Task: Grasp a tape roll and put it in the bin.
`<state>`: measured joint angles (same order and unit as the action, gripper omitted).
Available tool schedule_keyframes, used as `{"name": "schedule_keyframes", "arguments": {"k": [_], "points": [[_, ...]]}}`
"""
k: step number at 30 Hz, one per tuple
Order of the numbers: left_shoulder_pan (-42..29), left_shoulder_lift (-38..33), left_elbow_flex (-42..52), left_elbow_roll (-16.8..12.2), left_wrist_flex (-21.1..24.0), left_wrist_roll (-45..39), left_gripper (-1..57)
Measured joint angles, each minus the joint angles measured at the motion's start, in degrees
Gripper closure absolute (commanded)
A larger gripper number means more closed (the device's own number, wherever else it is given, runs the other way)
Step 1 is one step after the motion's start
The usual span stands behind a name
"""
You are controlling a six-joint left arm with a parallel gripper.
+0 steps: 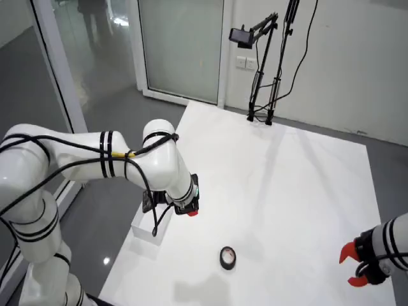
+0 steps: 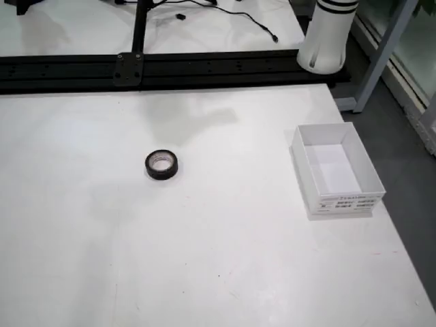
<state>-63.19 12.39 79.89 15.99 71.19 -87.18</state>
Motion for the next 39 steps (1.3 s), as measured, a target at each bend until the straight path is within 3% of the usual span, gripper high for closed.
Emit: {"name": "schedule_keyframes", "arguments": {"k": [28,34,39], "points": [[0.3,0.0,0.0,0.2,0.1,0.0,56.2],[1.6,0.7,-0.1,0.7,0.1,0.0,44.0],[2.7,3.0,-0.9,1.0,-0.2,0.1,37.4]]}}
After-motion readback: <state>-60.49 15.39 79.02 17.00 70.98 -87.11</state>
